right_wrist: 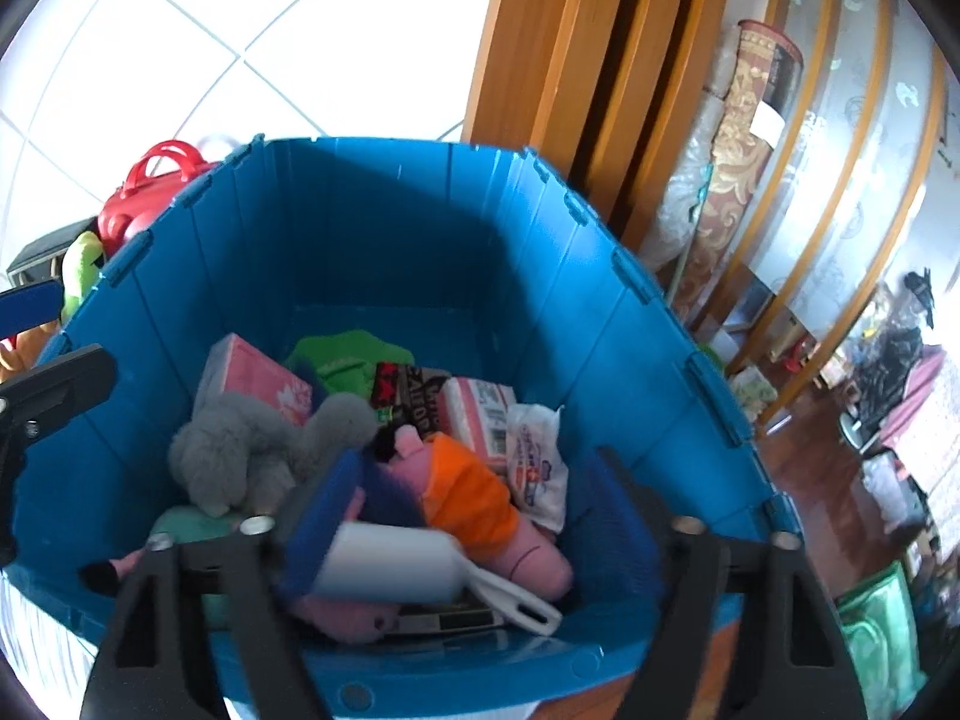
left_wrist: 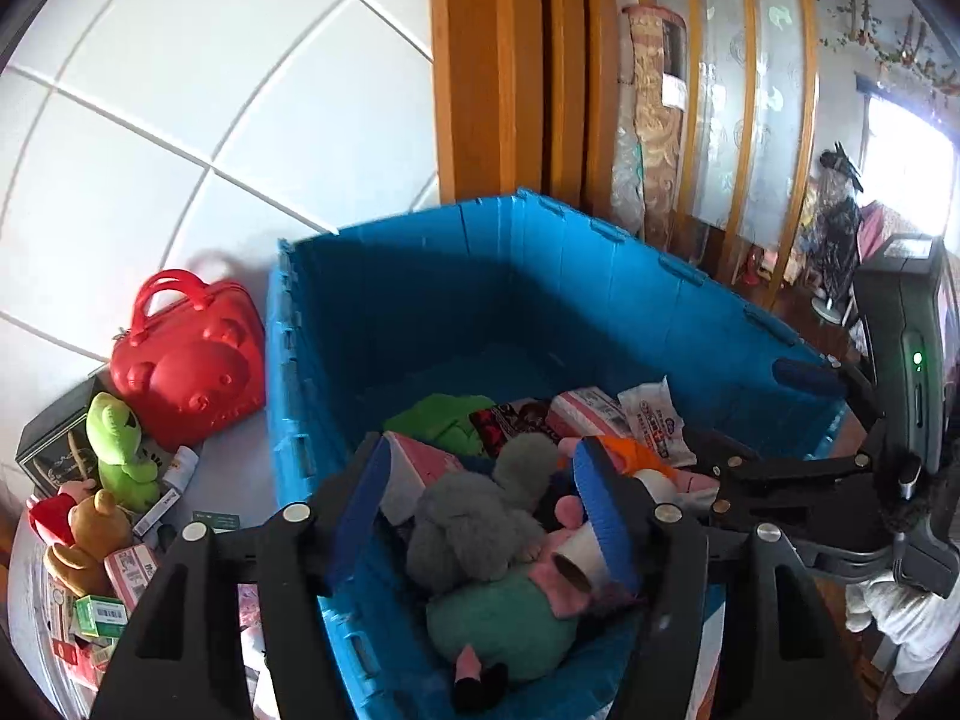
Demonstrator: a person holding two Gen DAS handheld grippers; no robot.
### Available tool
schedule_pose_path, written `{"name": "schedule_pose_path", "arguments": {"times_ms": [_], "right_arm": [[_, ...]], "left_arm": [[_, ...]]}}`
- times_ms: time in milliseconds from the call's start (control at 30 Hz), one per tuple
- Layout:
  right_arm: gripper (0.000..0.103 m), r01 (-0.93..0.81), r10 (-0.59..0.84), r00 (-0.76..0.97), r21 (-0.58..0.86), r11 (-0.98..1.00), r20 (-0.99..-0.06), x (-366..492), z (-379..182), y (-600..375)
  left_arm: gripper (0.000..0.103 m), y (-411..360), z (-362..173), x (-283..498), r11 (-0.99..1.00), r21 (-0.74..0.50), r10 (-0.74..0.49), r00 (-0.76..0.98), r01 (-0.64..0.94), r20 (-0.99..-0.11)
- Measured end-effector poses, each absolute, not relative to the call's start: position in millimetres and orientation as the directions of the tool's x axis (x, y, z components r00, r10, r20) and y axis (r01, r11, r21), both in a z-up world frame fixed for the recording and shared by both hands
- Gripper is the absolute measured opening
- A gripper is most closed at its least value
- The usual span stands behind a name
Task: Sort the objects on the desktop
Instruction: 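Carry plush and paper roll into the blue crate and release both, then return both tools to the pile of objects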
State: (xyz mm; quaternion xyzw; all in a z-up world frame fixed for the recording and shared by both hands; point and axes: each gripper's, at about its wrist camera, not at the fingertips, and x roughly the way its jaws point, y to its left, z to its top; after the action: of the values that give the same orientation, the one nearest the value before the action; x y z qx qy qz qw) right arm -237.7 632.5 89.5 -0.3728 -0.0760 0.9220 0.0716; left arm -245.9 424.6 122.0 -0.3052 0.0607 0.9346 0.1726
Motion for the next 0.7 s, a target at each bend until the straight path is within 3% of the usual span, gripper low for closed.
{"name": "schedule_pose_path", "arguments": {"times_ms": [67,133,200,267,500,700], "right_arm": [[0.092,-0.069,0.184,-0.730,-0.197,-0.978,-0.658,-230.3,95.0,625.8],[0.099,-0.056,0.169,-0.760,-0.196,-0.979,-0.628,-218.9,103.2,614.8],[0.101,-0.047,0.156,-0.783,-0.193,-0.980,-0.603,-209.1,110.7,602.3],[0.103,-0.023,0.116,-0.809,-0.166,-0.986,-0.576,-198.4,117.8,584.4],[0.103,0.097,-0.035,-0.827,-0.080,-0.992,-0.561,-187.1,115.7,510.2],[0.103,0.216,-0.159,-0.789,-0.025,-0.976,-0.593,-191.7,93.6,412.3]], "left_arm": [[0.063,410.2,127.6,-231.5,-0.943,0.012,0.273,-0.792,-0.334,-0.546],[0.070,393.0,130.6,-216.4,-0.952,0.009,0.261,-0.823,-0.307,-0.504],[0.091,373.1,129.2,-203.2,-0.956,-0.007,0.264,-0.848,-0.294,-0.459],[0.097,348.0,123.0,-192.8,-0.969,-0.020,0.229,-0.872,-0.244,-0.434],[0.097,236.9,92.4,-168.5,-0.994,-0.081,0.098,-0.889,-0.069,-0.448],[0.097,136.8,55.7,-143.4,-0.998,-0.014,-0.052,-0.860,0.069,-0.508]]}}
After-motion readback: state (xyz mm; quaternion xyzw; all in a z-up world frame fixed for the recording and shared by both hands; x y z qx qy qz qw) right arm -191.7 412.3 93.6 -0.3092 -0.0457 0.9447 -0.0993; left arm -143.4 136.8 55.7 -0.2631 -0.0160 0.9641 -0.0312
